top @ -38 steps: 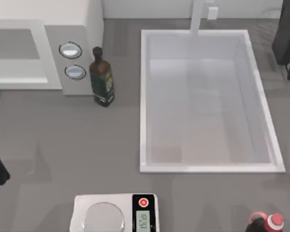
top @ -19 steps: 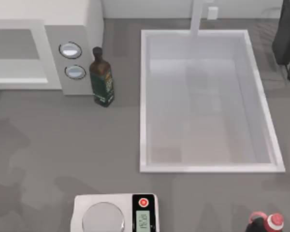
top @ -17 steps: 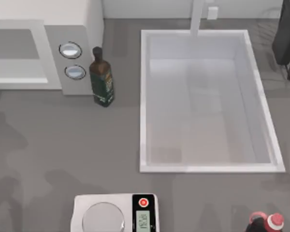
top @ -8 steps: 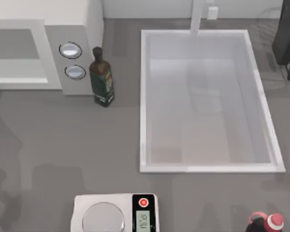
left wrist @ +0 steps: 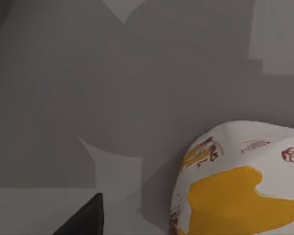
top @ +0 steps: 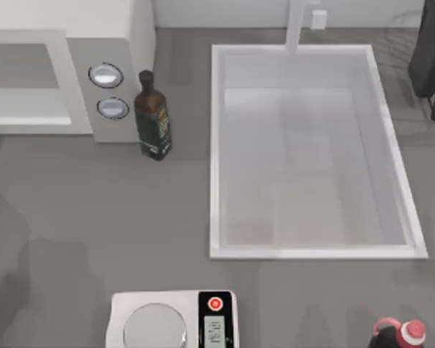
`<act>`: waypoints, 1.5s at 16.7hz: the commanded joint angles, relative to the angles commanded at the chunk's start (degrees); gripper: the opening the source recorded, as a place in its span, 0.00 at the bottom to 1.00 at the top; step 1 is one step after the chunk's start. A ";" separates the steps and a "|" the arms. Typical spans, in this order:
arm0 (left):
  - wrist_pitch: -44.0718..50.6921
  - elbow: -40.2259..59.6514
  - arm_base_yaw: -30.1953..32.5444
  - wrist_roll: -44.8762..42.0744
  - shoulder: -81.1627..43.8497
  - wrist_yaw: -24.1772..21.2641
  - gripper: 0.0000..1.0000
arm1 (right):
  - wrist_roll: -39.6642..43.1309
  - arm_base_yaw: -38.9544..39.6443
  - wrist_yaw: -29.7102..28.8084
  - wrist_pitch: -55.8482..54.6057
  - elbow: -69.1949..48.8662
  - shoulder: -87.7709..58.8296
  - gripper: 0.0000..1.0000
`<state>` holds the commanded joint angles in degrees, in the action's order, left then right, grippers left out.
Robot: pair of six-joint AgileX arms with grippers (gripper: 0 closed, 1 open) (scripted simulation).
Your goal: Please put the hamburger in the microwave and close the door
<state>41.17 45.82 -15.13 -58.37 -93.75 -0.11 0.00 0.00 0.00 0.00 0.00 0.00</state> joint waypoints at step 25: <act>-7.66 -3.96 -0.12 -0.20 -4.35 -0.01 0.00 | 0.00 0.00 0.00 0.00 0.00 0.00 1.00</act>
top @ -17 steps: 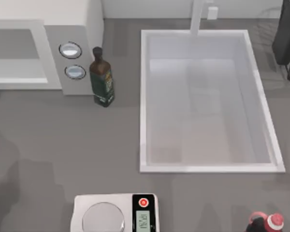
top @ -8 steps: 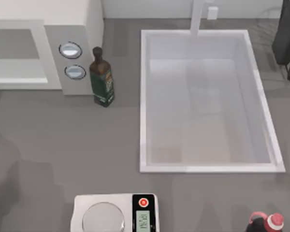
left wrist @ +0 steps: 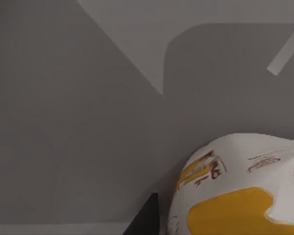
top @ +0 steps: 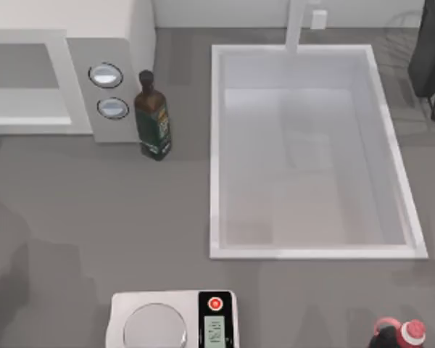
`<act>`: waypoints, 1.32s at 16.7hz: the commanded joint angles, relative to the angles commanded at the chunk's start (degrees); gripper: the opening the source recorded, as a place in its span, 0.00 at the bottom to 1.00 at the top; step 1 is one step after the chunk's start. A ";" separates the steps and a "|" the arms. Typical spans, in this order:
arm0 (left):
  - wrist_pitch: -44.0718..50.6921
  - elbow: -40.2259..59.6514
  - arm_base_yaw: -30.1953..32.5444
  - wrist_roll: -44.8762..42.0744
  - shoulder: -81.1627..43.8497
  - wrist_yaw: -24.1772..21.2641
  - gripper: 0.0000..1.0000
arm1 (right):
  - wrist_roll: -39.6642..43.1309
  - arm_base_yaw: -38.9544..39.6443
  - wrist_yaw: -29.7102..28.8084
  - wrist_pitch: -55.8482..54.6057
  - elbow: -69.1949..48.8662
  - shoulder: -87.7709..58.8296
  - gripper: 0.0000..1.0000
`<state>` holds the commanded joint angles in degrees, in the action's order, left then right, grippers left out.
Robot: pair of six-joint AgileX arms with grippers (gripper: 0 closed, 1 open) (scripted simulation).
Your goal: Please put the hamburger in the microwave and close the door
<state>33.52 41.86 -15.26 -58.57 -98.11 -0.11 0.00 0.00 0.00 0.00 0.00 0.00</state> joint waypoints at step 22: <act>30.29 17.23 0.11 1.12 13.45 -1.18 0.00 | 0.00 0.00 0.00 0.00 0.00 0.00 1.00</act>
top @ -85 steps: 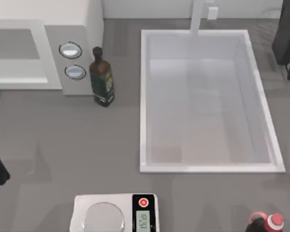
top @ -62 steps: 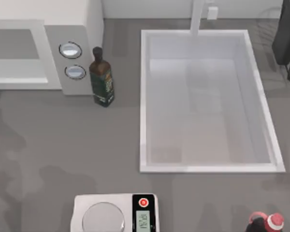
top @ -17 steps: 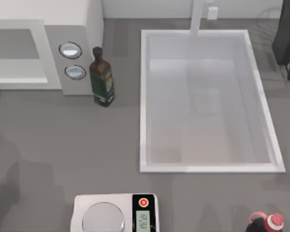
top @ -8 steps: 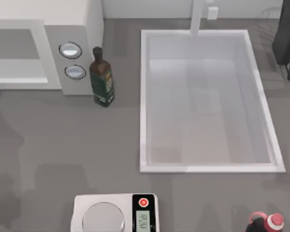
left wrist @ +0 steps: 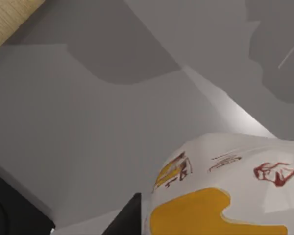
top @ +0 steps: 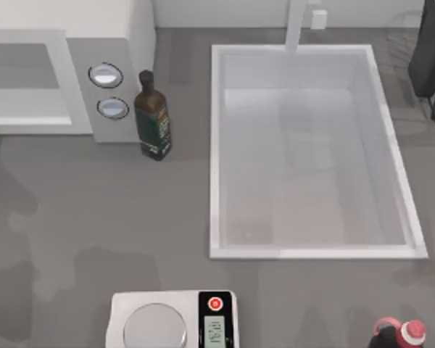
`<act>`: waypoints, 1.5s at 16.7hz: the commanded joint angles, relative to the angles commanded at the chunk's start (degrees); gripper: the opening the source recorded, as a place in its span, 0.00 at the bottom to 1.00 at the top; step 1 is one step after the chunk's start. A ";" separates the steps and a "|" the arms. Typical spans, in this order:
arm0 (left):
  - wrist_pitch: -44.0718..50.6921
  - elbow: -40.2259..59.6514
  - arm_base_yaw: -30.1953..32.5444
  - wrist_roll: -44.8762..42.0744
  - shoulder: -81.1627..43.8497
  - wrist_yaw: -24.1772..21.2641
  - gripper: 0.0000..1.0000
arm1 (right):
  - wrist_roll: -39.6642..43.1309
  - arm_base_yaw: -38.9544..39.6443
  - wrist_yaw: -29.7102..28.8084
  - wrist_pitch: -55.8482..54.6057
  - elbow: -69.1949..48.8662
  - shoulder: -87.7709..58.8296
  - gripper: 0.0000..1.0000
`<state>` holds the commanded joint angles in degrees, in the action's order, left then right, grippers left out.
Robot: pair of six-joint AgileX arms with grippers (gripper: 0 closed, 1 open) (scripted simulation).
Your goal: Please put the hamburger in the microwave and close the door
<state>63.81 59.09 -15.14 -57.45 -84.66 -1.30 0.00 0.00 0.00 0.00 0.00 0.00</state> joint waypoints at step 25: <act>-103.13 -5.69 1.32 47.34 -34.98 -11.89 0.00 | 0.00 0.00 0.00 0.00 0.00 0.00 1.00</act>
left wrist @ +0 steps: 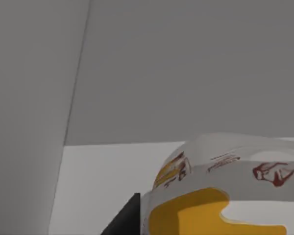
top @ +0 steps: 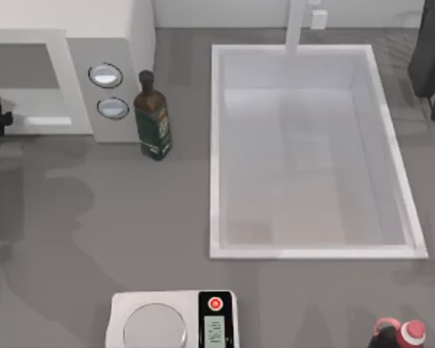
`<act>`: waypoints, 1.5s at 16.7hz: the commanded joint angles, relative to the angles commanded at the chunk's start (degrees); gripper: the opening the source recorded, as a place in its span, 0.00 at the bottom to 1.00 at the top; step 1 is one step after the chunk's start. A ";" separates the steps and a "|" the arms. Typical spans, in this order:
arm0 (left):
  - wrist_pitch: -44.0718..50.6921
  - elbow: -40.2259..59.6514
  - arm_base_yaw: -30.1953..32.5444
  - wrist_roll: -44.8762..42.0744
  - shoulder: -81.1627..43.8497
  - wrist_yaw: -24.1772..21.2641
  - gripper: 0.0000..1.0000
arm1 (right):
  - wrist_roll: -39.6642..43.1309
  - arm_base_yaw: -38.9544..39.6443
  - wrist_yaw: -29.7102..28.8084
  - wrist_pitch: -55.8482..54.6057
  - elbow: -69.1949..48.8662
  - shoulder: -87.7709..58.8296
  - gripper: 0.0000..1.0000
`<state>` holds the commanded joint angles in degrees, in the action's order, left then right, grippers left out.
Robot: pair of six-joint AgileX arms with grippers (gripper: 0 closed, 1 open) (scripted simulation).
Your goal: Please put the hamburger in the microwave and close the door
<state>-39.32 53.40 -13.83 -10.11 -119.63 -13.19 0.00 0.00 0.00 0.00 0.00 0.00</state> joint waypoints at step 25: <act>8.83 41.59 4.20 5.61 -25.63 1.58 0.00 | 0.00 0.00 0.00 0.00 0.00 0.00 1.00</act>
<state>-30.49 94.99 -9.62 -4.49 -145.26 -11.61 0.00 0.00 0.00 0.00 0.00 0.00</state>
